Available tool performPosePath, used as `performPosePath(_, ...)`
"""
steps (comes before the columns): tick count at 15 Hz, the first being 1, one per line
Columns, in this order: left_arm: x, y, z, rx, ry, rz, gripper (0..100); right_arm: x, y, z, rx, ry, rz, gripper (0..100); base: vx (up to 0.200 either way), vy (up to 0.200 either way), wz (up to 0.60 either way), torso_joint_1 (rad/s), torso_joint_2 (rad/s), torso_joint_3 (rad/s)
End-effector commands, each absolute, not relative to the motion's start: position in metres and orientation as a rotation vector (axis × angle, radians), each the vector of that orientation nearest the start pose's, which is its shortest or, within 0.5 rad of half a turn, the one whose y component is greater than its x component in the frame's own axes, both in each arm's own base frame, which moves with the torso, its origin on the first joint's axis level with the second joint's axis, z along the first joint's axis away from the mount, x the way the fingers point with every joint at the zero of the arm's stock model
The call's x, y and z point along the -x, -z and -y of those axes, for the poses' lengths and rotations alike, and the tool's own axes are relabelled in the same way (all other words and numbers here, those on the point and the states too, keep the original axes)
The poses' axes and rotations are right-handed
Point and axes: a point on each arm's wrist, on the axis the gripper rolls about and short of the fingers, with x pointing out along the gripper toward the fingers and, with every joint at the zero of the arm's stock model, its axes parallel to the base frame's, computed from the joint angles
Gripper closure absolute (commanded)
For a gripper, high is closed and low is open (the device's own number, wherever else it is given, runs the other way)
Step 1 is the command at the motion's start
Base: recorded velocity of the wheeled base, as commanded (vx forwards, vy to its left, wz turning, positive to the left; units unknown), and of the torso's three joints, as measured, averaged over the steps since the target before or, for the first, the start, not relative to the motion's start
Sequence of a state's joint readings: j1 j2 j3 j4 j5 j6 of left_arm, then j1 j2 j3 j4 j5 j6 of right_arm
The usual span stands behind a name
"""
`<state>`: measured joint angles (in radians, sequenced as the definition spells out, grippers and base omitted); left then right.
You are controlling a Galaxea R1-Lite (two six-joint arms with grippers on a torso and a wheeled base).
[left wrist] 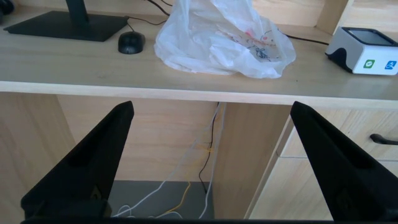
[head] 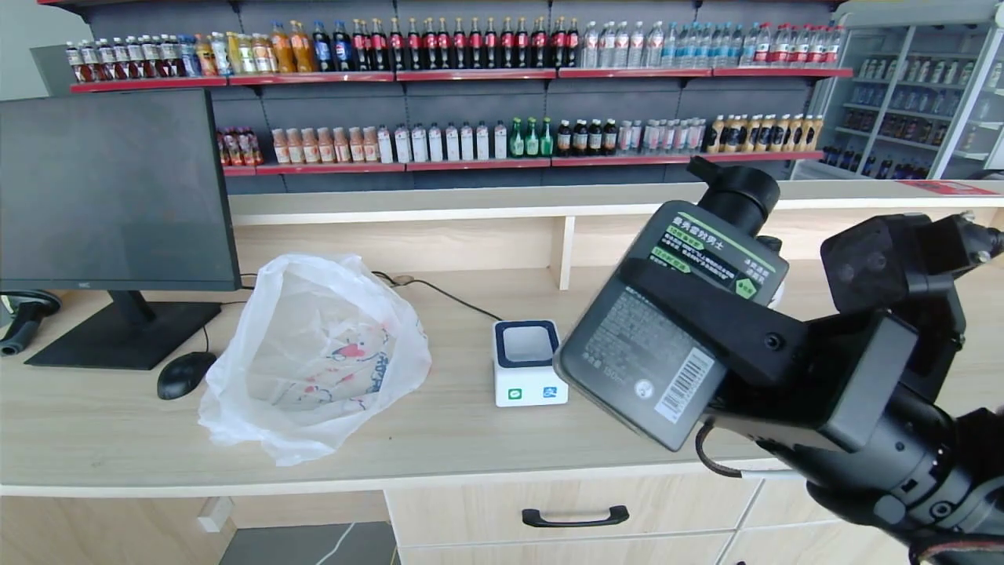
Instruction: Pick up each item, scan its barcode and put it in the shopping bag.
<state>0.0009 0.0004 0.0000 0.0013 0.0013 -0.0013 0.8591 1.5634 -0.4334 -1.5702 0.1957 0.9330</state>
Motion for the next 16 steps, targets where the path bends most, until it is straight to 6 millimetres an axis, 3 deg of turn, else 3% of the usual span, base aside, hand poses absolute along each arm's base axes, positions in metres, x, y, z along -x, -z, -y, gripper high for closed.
performPosePath(1,0.0228,-0.0753,0.0000,0.002,-0.003,-0.002,0,-0.1329,-0.2186,-0.1736,-0.978,-1.212,-0.091,100,0.000,0.000,0.00,0.000,0.00,0.000)
performPosePath(3,0.0228,-0.0753,0.0000,0.002,-0.003,-0.002,0,-0.1247,-0.2156,-0.1706,-0.962,-1.227,-0.103,100,0.000,0.000,0.00,0.000,0.00,0.000)
performPosePath(9,0.0228,-0.0753,0.0000,0.002,-0.003,-0.002,0,-0.1259,-0.2204,-0.1722,-0.890,-1.228,-0.027,100,0.000,0.000,0.00,0.000,0.00,0.000)
performPosePath(16,0.0228,-0.0753,0.0000,0.002,-0.003,-0.002,0,-0.1243,-0.2191,-0.1736,-0.679,-1.301,0.073,100,0.000,0.000,0.00,0.000,0.00,0.000)
